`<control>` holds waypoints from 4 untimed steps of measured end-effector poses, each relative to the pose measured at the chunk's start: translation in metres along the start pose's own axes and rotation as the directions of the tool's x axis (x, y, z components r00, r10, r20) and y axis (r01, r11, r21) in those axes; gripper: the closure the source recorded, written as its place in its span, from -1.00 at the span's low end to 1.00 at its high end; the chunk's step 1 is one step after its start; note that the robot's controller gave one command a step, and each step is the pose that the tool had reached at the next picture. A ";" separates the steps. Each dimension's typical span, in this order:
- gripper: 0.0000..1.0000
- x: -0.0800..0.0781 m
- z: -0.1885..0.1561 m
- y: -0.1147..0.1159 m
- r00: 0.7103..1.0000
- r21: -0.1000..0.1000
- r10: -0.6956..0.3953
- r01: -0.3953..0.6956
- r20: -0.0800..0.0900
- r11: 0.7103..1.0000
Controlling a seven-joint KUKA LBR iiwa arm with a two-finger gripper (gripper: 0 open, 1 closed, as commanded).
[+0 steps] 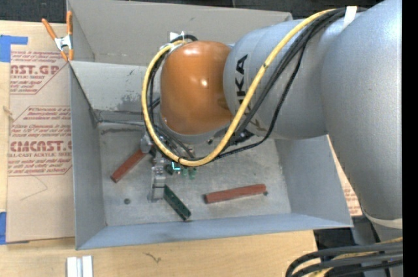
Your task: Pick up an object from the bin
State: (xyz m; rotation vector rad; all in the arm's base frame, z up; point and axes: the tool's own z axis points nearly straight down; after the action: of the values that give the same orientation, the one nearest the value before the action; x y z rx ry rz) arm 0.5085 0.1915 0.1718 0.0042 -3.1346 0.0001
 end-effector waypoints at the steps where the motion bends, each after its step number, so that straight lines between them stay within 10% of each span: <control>1: -1.00 -0.002 -0.004 -0.001 1.000 -0.002 0.002 -0.002 0.007 1.000; 3: -1.00 -0.069 0.099 -0.074 0.960 0.001 -0.279 0.279 0.010 0.960; 4: -1.00 -0.067 0.101 -0.011 0.957 0.001 -0.288 0.288 0.011 0.958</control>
Offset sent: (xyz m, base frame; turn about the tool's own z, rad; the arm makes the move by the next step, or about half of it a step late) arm 0.0577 -0.0766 -0.1018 -0.1302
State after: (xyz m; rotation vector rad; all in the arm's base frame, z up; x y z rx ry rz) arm 0.5751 0.1805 0.0709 0.4626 -3.1117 -0.0018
